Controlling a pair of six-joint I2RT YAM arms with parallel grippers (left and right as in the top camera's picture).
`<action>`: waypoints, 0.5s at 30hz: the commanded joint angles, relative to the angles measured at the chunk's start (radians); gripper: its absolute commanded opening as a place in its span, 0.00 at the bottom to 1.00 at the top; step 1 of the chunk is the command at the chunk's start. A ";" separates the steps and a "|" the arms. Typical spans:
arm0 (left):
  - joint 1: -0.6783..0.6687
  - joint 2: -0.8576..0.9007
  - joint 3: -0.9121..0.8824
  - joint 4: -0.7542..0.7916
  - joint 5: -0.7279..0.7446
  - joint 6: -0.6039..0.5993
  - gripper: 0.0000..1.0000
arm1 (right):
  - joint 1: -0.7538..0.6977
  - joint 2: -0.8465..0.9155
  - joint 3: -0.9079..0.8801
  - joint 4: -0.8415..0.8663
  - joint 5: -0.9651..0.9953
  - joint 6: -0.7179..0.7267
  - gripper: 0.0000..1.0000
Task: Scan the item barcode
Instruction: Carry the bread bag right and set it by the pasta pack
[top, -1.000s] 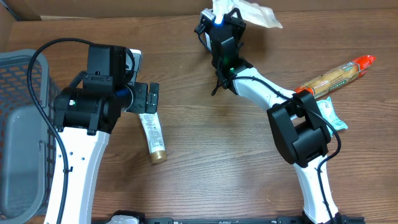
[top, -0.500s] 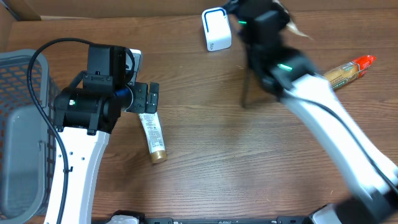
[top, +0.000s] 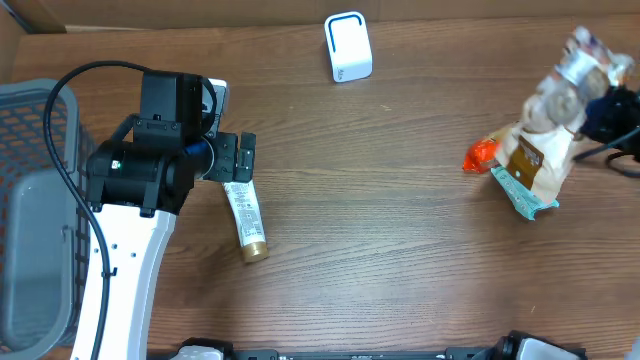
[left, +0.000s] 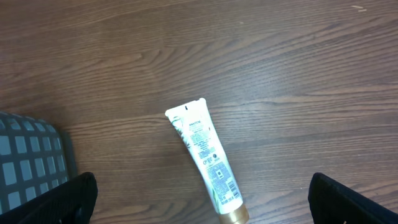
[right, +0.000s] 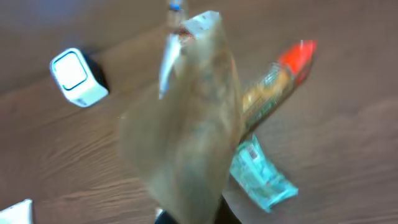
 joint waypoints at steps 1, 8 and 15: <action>0.000 0.004 0.008 0.002 -0.005 0.019 1.00 | -0.105 0.122 -0.095 0.045 -0.253 -0.053 0.04; 0.000 0.004 0.008 0.002 -0.005 0.019 1.00 | -0.191 0.318 -0.138 0.122 -0.360 -0.110 0.11; 0.000 0.004 0.008 0.002 -0.005 0.019 0.99 | -0.251 0.336 -0.113 0.103 -0.335 -0.103 0.75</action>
